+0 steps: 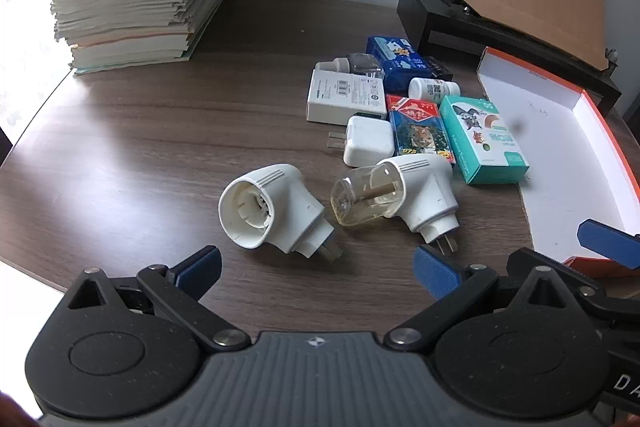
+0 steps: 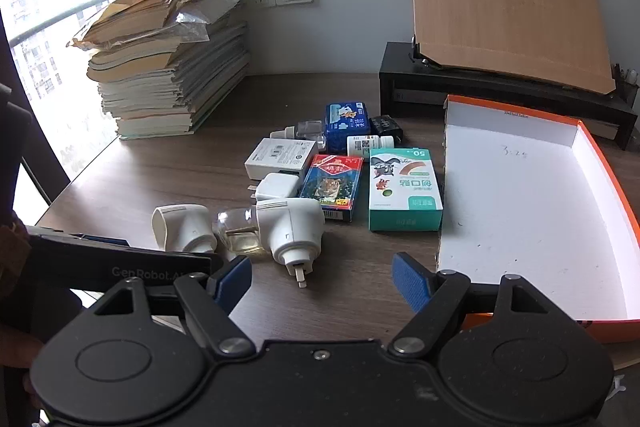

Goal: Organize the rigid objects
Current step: 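Reach the left gripper to the white plug heater and close on it, then lift the white heater with the left gripper while the right gripper grasps the bottle heater, then carry both heaters over the white box with both grippers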

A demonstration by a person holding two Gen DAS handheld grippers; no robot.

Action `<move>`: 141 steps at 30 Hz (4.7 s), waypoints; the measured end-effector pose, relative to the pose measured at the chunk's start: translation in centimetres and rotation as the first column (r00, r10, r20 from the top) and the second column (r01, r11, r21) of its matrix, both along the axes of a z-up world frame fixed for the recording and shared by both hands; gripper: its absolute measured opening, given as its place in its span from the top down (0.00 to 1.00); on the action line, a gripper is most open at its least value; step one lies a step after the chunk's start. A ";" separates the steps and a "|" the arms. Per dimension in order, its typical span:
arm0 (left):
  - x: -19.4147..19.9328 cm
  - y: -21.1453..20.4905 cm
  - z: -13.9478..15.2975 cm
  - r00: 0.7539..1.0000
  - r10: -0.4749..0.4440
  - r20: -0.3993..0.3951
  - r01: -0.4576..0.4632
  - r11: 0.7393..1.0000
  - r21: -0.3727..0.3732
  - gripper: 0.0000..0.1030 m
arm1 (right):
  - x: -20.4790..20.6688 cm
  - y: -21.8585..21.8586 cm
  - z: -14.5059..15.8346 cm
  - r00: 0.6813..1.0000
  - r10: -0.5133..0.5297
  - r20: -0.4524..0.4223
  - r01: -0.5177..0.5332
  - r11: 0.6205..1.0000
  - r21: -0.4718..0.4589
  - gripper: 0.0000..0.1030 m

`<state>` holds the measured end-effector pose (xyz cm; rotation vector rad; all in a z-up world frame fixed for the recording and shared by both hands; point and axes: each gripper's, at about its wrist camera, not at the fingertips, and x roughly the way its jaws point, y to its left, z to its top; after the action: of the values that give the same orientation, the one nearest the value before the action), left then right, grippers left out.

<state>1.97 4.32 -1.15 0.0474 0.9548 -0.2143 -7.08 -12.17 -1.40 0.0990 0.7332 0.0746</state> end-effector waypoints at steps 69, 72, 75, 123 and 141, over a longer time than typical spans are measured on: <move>4.0 5.7 -3.3 0.993 -0.063 0.101 0.070 0.996 -0.064 0.23 | 8.7 3.5 -6.2 0.984 0.153 -0.089 -0.156 0.987 -0.028 0.11; 3.7 6.1 -3.1 0.993 -0.055 0.104 0.063 0.996 -0.069 0.23 | 9.9 3.8 -7.1 0.982 0.167 -0.092 -0.172 0.984 -0.052 0.11; 3.5 6.5 -2.9 0.993 -0.048 0.106 0.056 0.995 -0.077 0.23 | 10.5 4.0 -7.9 0.981 0.177 -0.078 -0.183 0.980 -0.077 0.12; 3.8 -19.6 2.8 0.909 -0.343 0.239 0.385 0.909 -0.159 0.23 | 3.2 -21.6 2.9 0.946 -0.287 0.150 0.297 0.954 -0.045 0.28; 7.1 -28.0 1.6 0.941 -0.267 0.207 0.291 0.952 -0.097 0.23 | 8.4 -29.3 1.9 0.967 -0.213 0.137 0.219 0.975 -0.027 0.28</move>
<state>9.11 -23.65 0.45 0.0859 0.7372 -0.5243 1.34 -41.51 0.50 0.1318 0.5863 -0.1417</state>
